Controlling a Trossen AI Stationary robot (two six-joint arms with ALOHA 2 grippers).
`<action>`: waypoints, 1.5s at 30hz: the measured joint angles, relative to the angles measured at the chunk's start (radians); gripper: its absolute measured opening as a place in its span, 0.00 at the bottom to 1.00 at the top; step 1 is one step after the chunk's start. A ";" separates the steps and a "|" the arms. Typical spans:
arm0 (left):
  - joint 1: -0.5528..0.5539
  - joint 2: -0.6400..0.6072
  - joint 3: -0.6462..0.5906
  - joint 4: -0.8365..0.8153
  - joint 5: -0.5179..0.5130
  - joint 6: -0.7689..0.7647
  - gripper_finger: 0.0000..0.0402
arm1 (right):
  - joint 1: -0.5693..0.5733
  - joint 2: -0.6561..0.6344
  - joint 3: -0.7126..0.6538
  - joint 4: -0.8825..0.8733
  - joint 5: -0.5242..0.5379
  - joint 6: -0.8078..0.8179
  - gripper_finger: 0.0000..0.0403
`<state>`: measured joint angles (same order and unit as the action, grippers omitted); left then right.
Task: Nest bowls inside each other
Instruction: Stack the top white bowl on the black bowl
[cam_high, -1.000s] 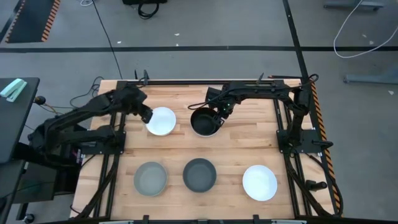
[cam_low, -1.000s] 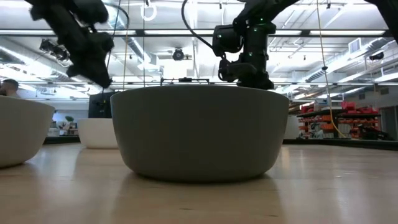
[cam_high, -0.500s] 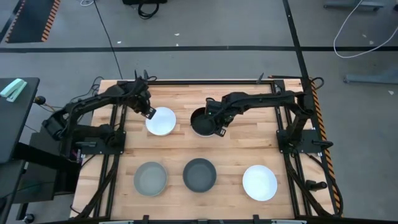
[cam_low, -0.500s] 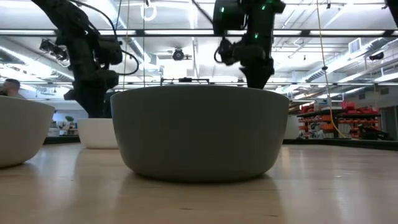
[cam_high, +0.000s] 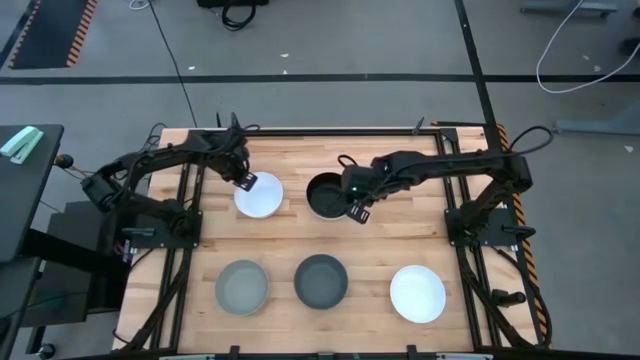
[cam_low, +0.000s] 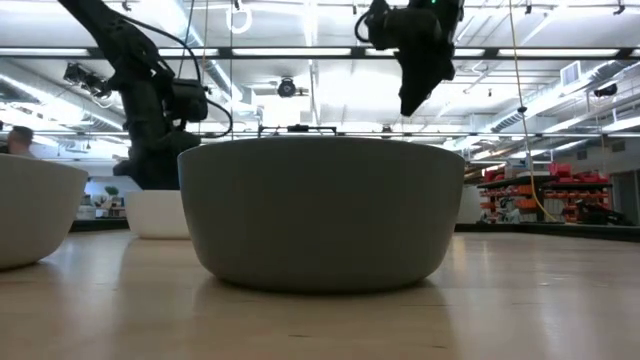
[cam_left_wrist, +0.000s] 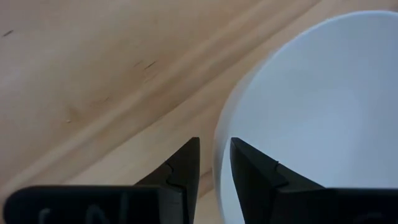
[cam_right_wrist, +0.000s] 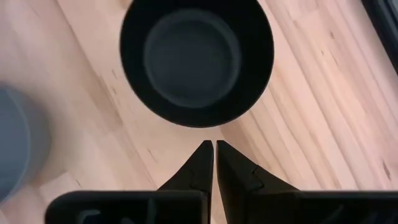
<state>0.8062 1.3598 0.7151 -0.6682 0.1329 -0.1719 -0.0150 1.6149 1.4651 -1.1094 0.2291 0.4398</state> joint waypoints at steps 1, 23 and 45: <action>0.000 0.011 0.000 0.004 0.000 0.000 0.24 | 0.006 -0.006 0.000 0.000 0.004 0.003 0.07; 0.003 0.054 0.000 0.078 0.004 -0.002 0.04 | 0.141 -0.083 0.000 0.029 0.083 -0.005 0.07; -0.235 0.053 0.411 -0.161 -0.012 -0.038 0.02 | 0.306 -0.083 0.000 0.031 0.219 0.012 0.05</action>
<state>0.5712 1.4132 1.1261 -0.8295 0.1214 -0.2102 0.2912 1.5322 1.4651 -1.0788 0.4482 0.4521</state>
